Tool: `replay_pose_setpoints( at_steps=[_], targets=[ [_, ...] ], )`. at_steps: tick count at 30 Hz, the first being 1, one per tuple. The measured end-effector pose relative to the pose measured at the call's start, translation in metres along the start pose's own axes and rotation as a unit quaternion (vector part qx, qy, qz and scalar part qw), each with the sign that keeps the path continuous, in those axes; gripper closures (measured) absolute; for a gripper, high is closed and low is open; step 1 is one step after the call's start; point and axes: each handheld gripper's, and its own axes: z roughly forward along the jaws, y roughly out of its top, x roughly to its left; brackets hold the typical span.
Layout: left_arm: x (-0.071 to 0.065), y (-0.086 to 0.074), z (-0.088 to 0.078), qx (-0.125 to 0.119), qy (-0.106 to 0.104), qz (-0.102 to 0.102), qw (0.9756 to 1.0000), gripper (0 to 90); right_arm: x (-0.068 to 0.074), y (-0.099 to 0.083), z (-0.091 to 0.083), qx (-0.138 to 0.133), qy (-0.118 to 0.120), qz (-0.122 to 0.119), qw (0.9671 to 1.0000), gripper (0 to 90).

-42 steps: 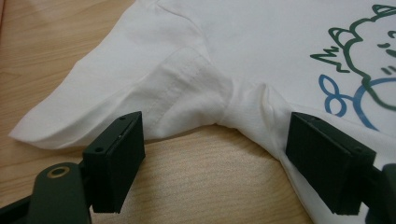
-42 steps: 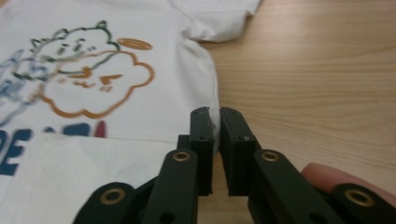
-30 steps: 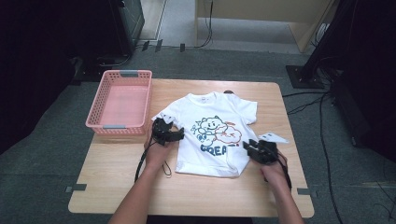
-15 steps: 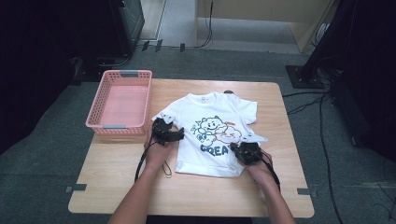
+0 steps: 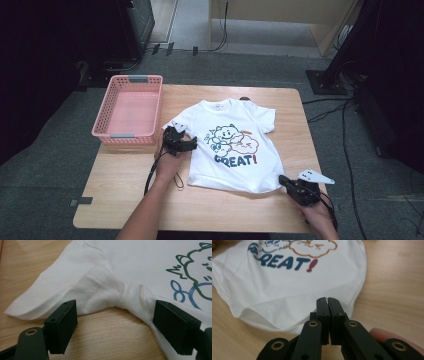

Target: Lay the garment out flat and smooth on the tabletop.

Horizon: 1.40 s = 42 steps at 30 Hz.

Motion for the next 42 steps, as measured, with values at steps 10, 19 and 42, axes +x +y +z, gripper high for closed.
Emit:
replay_pose_setpoints(
  at_steps=[10, 19, 42],
  targets=[
    [0.0, 0.0, 0.0, 0.0, -0.001, -0.002, 1.0, 19.9, -0.013, -0.031, -0.029, 0.035, -0.003, -0.015, 0.9993, 77.9],
    [0.0, 0.0, 0.0, 0.0, -0.001, -0.001, 1.0, 19.9, -0.026, -0.012, -0.042, -0.035, 0.012, 0.035, 0.9987, 46.5],
    [0.002, -0.019, -0.034, 0.002, -0.065, -0.03, 0.9974, 20.0, -0.04, -0.009, -0.004, -0.029, -0.079, 0.096, 0.9918, 21.6]
  ],
)
